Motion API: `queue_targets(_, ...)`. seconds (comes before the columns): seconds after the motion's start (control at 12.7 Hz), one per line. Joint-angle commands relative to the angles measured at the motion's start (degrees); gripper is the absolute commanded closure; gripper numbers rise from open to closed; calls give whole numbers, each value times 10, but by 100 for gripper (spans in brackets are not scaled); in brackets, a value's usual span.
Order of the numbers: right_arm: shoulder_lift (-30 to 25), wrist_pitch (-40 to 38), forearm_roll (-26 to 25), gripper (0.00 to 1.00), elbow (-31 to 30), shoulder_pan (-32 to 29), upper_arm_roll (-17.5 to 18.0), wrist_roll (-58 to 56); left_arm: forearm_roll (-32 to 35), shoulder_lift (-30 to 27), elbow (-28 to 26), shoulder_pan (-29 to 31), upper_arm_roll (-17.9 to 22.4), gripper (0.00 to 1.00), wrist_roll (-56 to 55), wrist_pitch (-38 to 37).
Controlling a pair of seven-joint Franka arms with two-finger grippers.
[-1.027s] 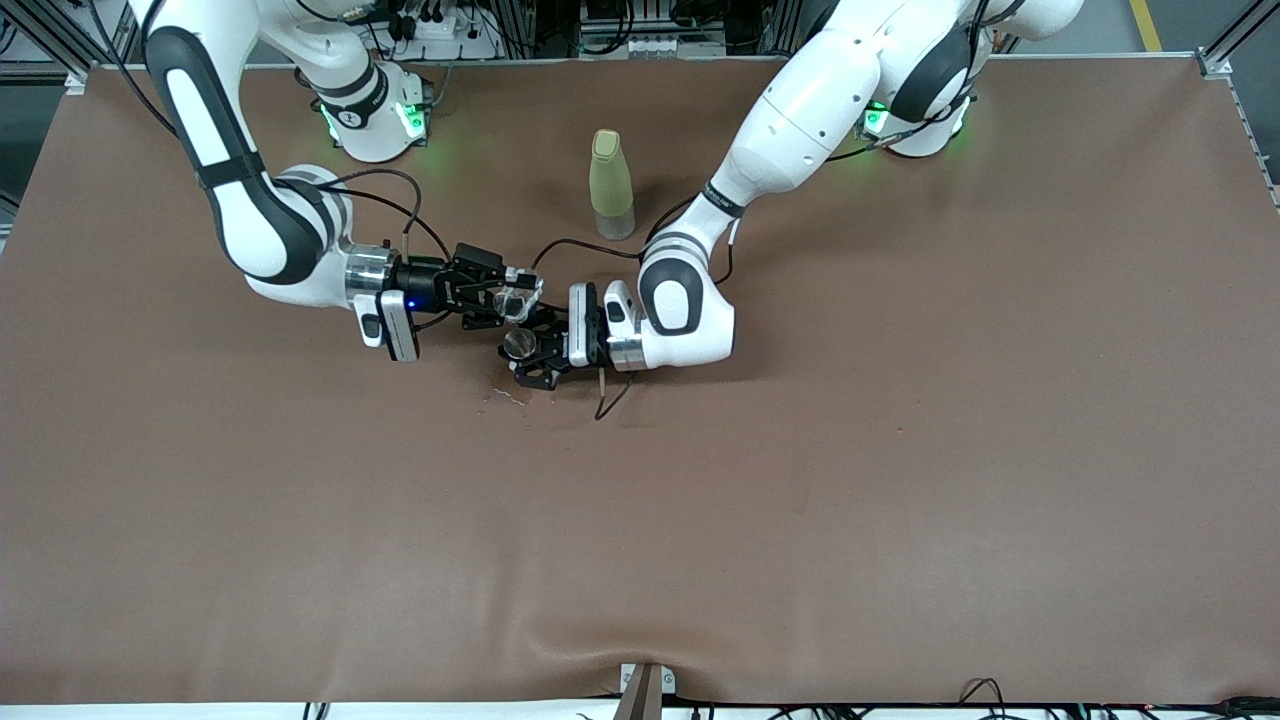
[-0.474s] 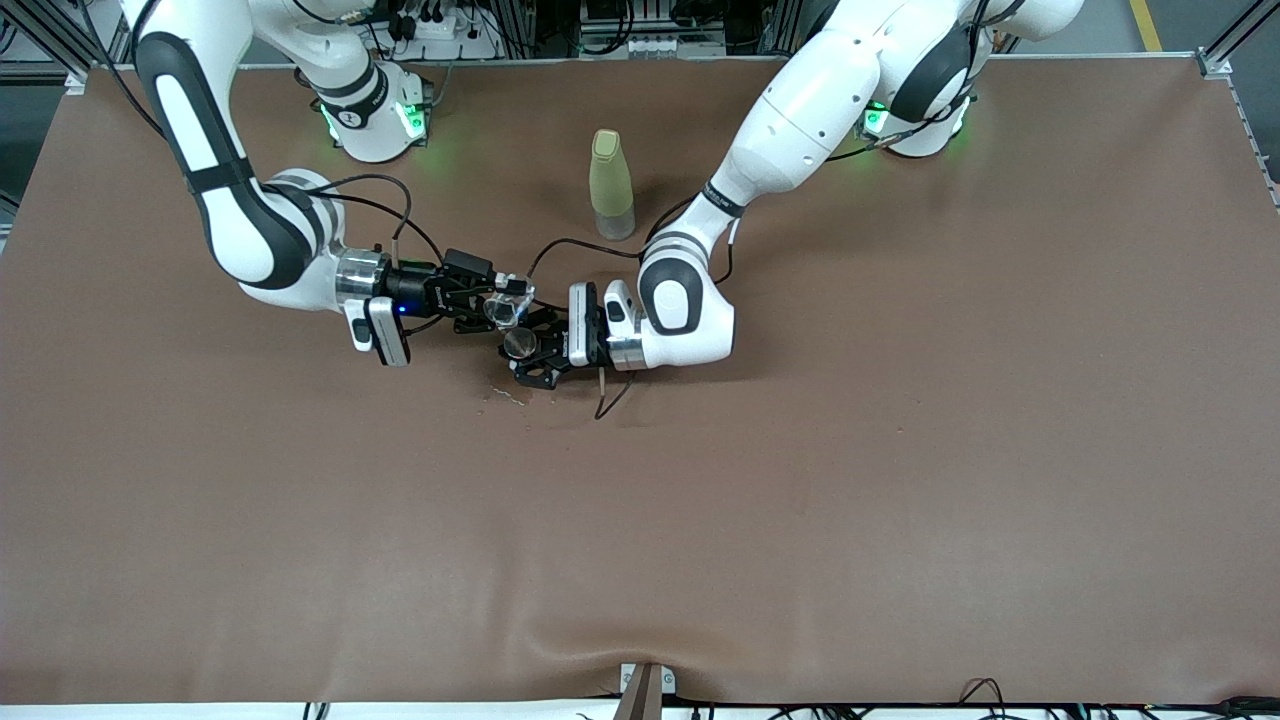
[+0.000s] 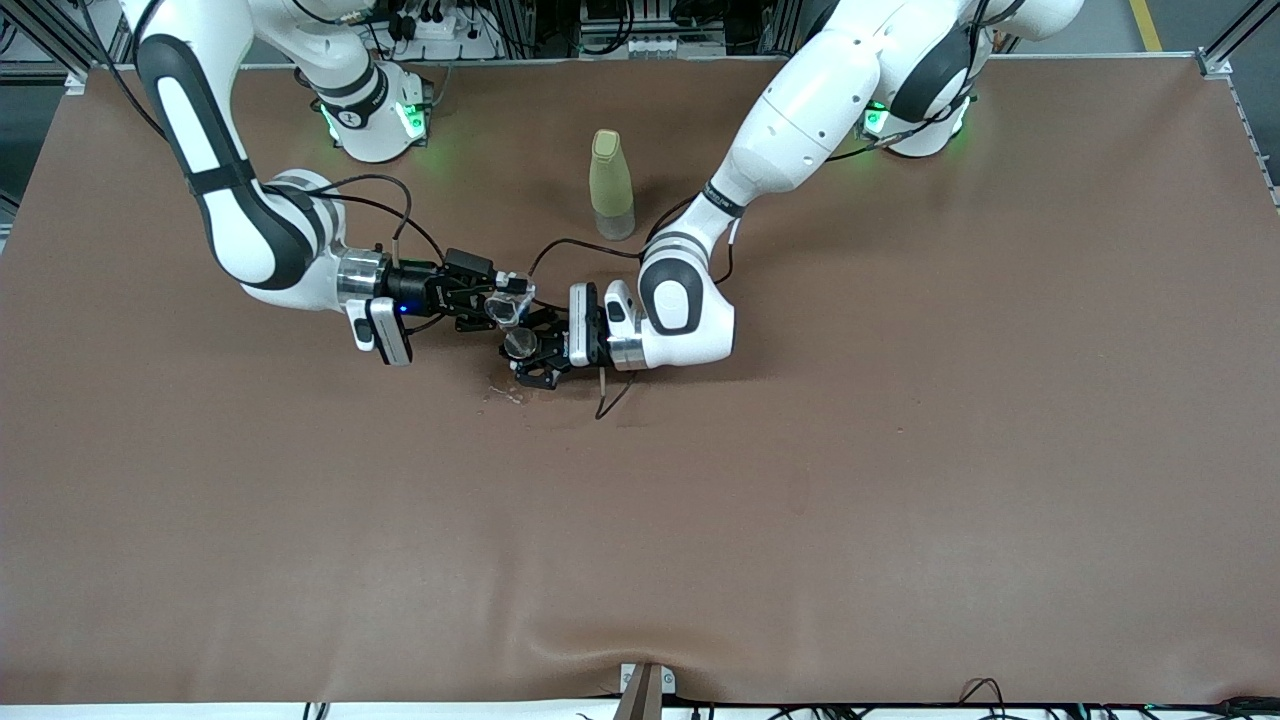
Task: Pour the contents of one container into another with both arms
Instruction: 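Hold the jigger tilted, pouring liquid into the beaker held by the right gripper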
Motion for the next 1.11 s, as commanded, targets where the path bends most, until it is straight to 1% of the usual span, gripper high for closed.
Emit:
queue_targets(0.0, -5, -22, 12, 75, -13, -5, 6, 6, -17, -10, -14, 1, 1, 100, 0, -5)
queue_targets(1.03, -1, -29, 11, 75, -15, -8, 6, 9, -15, -10, -13, 0, 2, 100, -15, -5)
